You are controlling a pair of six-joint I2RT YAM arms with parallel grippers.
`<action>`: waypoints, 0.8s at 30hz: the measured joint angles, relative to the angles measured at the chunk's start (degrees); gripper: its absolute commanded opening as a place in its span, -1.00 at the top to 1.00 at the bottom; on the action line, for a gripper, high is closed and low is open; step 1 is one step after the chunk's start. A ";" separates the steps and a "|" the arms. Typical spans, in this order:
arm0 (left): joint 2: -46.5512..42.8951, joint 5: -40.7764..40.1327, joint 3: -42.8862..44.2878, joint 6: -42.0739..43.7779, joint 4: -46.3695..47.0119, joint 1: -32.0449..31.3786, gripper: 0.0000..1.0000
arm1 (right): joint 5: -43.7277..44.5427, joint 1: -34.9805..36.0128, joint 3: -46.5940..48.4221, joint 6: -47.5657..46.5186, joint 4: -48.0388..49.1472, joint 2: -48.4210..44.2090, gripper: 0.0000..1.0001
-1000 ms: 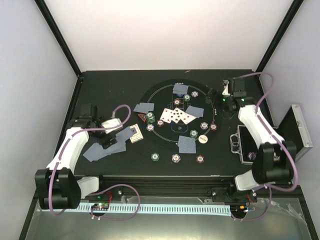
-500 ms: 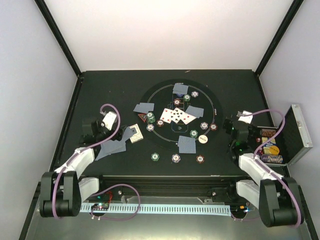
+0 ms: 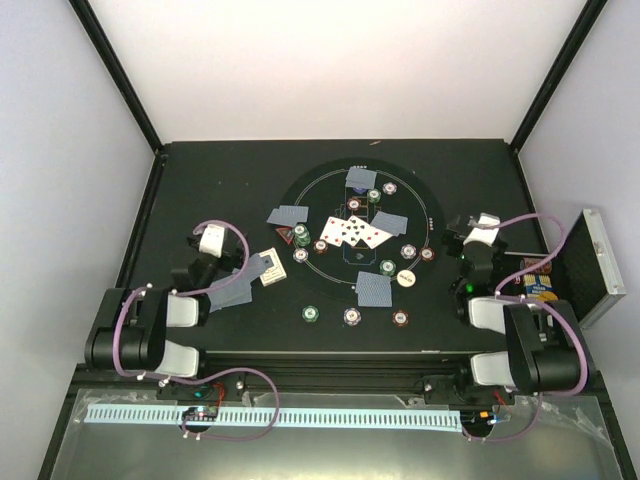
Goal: Distribute texas hold em gaming equipment
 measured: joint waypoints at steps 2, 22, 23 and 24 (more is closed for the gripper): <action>0.98 -1.95 1.09 -0.70 -1.68 -0.39 -0.98 | -4.13 -0.39 0.33 -1.55 2.45 2.78 -1.00; 0.07 -7.48 5.84 -2.32 -6.69 -0.96 -0.98 | -13.66 -2.47 0.63 -3.08 5.25 5.38 -1.00; 0.07 -7.48 5.84 -2.32 -6.78 -0.96 -0.97 | -13.68 -2.47 0.66 -3.08 5.22 5.38 -1.00; 0.07 -7.50 5.86 -2.32 -6.84 -0.96 -0.98 | -13.77 -2.47 0.70 -3.08 5.18 5.38 -1.00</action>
